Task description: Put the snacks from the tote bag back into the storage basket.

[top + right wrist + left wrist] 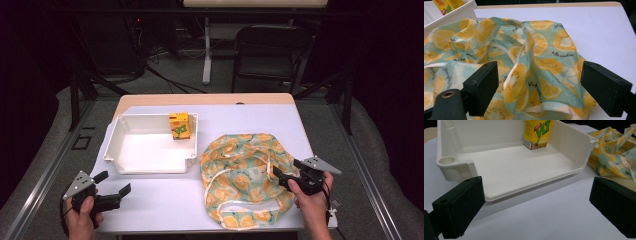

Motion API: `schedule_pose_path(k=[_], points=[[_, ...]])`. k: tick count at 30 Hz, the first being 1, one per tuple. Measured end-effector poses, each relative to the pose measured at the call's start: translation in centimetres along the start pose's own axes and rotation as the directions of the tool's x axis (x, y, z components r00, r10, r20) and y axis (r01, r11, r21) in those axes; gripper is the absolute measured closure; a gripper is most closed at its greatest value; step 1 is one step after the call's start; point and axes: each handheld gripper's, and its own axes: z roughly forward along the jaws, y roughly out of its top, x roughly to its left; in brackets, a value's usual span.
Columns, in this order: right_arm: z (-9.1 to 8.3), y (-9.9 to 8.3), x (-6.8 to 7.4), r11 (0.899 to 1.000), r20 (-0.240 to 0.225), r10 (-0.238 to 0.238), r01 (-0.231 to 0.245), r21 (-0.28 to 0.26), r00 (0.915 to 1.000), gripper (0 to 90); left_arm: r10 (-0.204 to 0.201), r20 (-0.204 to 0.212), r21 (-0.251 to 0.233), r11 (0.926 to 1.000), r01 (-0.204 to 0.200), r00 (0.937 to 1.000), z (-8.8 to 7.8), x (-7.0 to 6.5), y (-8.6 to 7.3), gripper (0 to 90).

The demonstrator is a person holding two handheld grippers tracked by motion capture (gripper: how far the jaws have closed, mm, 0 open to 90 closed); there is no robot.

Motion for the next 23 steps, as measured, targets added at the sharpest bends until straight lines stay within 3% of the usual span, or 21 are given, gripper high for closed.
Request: schedule_pose_path(k=[4, 8, 10, 14, 23], points=[[0.0, 0.0, -0.5, 1.000, 0.013, -0.005, 0.005, 0.003, 0.9999, 14.9, -0.025, -0.021, -0.007, 0.9997, 0.025, 0.9995, 0.2, 0.9, -0.2, 0.1], [-0.1, -0.1, -1.4, 0.999, 0.029, -0.052, 0.052, -0.001, 0.9982, 14.8, -0.035, -0.037, -0.001, 0.9994, 0.035, 0.9987, 0.6, 1.2, -0.4, 0.1], [-0.6, -0.2, -2.2, 0.999, 0.007, -0.035, 0.035, -0.009, 0.9994, 14.8, -0.030, -0.035, 0.003, 0.9995, 0.030, 0.9989, 0.7, 1.3, -0.4, 0.1], [-1.6, -0.7, -3.4, 0.999, 0.011, -0.036, 0.036, 0.001, 0.9993, 14.8, -0.027, -0.035, 0.008, 0.9996, 0.028, 0.9990, 0.8, 1.3, -0.4, 0.1], [-2.2, -1.0, -4.4, 1.000, 0.028, -0.015, 0.015, 0.004, 0.9995, 14.8, -0.024, -0.027, 0.011, 0.9996, 0.024, 0.9993, 1.1, 1.1, -0.3, 0.3]])
